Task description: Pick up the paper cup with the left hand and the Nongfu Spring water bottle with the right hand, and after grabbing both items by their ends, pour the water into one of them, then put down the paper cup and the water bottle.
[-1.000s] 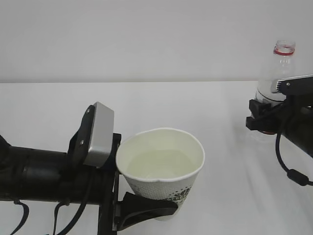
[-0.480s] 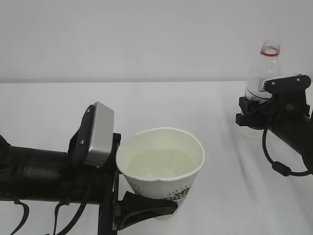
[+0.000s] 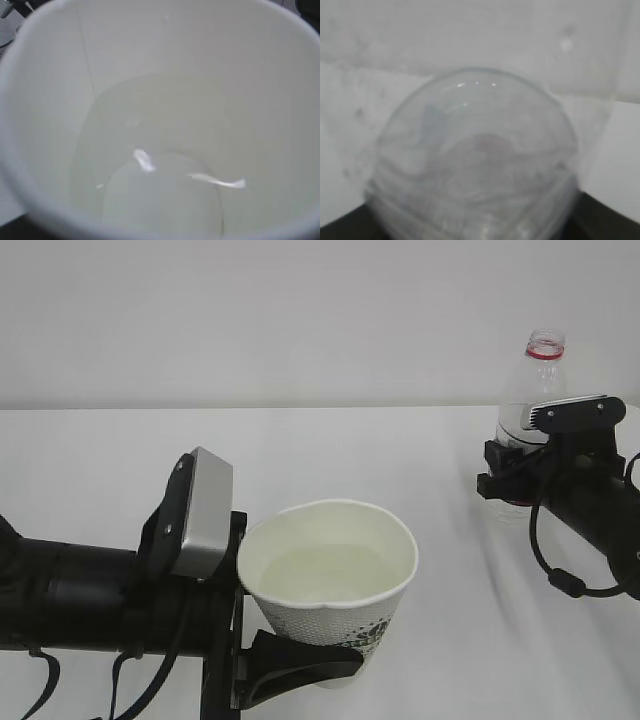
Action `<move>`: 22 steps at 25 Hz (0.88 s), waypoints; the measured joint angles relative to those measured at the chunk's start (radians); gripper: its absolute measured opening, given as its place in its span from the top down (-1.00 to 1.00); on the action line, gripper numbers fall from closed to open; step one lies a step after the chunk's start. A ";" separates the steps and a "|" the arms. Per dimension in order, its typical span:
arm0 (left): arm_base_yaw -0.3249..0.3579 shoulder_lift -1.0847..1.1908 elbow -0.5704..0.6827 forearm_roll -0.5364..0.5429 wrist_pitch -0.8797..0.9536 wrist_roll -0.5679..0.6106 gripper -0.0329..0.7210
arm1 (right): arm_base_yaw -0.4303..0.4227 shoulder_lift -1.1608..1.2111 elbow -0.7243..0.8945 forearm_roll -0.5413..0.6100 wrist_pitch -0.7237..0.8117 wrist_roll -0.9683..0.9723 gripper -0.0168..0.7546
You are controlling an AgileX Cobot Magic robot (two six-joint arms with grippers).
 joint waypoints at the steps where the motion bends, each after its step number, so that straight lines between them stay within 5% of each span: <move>1: 0.000 0.000 0.000 0.000 0.000 0.000 -0.39 | 0.000 0.000 0.000 0.000 -0.002 0.002 -0.16; 7: 0.000 0.000 0.000 0.000 0.000 0.000 -0.39 | 0.000 0.000 0.000 -0.001 -0.010 0.002 -0.17; 17: 0.000 0.000 0.000 -0.002 0.000 0.000 -0.39 | 0.000 0.002 0.025 -0.004 -0.061 0.034 -0.57; 22: 0.000 0.000 0.000 -0.004 0.000 0.000 -0.39 | 0.000 0.002 0.029 -0.004 -0.075 0.043 -0.61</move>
